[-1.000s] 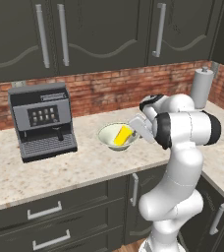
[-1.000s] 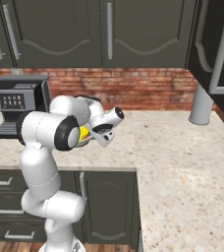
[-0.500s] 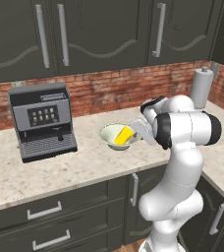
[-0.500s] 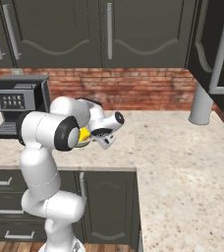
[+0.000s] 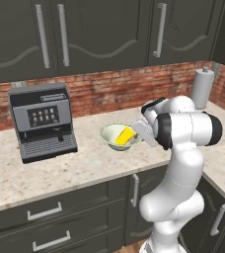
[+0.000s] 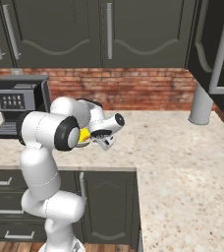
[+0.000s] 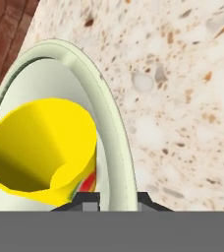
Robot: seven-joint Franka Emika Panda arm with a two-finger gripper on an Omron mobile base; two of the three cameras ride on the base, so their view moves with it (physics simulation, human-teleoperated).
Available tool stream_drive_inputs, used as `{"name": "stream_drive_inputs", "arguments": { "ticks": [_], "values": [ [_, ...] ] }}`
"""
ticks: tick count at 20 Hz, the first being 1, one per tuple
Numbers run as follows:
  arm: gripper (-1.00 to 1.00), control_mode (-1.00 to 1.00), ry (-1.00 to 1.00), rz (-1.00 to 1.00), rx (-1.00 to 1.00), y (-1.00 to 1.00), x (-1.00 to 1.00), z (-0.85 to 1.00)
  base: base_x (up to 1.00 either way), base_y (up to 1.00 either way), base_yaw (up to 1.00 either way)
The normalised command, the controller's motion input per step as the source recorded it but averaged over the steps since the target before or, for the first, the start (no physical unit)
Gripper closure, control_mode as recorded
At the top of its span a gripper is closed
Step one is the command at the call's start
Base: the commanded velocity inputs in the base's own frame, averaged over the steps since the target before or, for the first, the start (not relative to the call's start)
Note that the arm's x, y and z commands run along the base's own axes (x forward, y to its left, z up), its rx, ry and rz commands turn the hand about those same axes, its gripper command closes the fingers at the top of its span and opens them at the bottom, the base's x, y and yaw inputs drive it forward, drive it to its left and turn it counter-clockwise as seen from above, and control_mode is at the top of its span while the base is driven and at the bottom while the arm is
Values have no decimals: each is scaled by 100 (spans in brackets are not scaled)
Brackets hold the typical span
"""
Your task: Place the cup inside the bowl on the dining table and move the bowl to any counter.
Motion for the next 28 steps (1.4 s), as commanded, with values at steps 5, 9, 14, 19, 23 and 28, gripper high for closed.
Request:
{"name": "stream_drive_inputs", "arguments": {
  "ticks": [5,9,14,19,23,28],
  "values": [
    [-100,-100,0,0,0,6,0,0,0,0,0],
    [-100,-100,0,0,0,9,0,0,0,0,0],
    [-100,-100,1,0,0,3,0,0,0,0,0],
    [-100,-100,9,0,-4,0,0,8,0,0,0],
    [-100,-100,8,2,-5,2,-2,17,0,0,0],
    [-100,-100,5,2,-2,2,-12,19,0,0,0]
  ]
}}
